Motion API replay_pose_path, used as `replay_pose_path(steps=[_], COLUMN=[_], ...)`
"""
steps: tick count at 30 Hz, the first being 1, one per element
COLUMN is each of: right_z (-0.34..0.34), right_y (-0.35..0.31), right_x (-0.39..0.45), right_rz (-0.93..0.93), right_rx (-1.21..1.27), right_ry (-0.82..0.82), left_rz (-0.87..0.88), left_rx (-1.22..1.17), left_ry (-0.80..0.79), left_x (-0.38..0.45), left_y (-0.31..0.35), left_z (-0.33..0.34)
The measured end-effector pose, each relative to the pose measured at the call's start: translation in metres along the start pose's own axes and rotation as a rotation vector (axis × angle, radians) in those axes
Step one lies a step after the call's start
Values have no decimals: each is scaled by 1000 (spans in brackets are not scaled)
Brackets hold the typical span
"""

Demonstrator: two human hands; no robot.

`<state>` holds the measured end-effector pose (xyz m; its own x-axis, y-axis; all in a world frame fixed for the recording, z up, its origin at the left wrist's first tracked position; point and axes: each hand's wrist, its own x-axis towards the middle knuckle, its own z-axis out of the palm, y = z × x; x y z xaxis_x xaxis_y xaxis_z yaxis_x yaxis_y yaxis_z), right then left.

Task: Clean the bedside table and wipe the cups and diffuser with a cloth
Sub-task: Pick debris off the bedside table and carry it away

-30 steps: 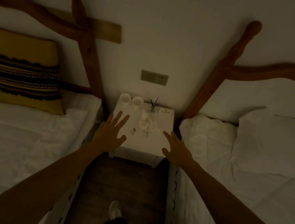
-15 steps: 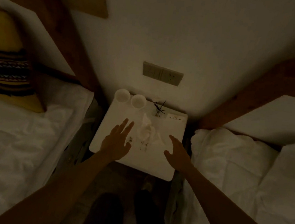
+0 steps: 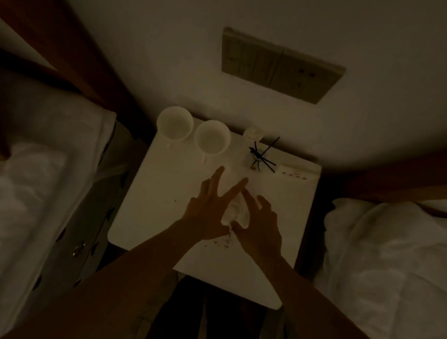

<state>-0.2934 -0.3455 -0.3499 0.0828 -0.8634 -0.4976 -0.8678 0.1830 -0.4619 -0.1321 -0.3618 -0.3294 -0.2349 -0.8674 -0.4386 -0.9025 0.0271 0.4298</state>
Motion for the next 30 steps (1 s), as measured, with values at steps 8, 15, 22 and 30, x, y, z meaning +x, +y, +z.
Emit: replay_pose_path(steps=[8,15,22,30], right_z=[19,8,-25,-59], right_y=[9,13,4,-33], right_x=[22,27,6,-33], right_rz=[-25,12,-4,-133], right_rx=[88,195,169,181], right_ry=[138,164,129,136], left_rz=[-80,-81,-136,-265], left_rx=[60,-127,-180,-279], left_ry=[-74,25,14,142], left_x=[40,47,21,-45], left_y=[-12,-9,2,12], left_z=[15,-4,-37,-69])
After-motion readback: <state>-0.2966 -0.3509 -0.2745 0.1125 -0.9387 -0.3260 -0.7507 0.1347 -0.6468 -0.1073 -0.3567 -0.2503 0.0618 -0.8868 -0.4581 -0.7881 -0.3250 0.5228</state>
